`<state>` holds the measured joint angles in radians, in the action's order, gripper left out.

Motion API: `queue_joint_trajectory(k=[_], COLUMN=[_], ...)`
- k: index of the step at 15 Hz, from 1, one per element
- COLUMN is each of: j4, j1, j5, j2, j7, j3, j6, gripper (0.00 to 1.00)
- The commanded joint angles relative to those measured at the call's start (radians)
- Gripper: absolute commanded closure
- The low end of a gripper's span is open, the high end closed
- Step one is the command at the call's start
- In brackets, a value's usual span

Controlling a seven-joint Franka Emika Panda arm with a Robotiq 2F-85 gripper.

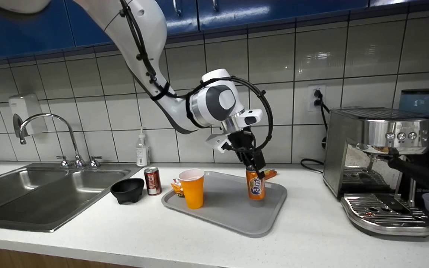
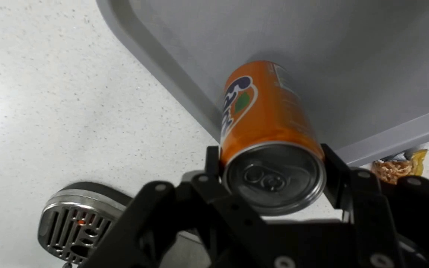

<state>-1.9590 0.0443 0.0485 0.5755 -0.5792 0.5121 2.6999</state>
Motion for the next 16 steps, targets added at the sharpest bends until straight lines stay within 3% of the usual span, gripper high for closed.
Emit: queue_joint_trajectory(k=[1,16], j4=[-0.029,-0.028], j1=[-0.007,-0.016], j5=[0.027,0.023], j2=[-0.043,-0.032], j7=[0.002,0.016], j3=[-0.023,-0.050], j6=[0.000,-0.009], gripper=[0.61,0.61])
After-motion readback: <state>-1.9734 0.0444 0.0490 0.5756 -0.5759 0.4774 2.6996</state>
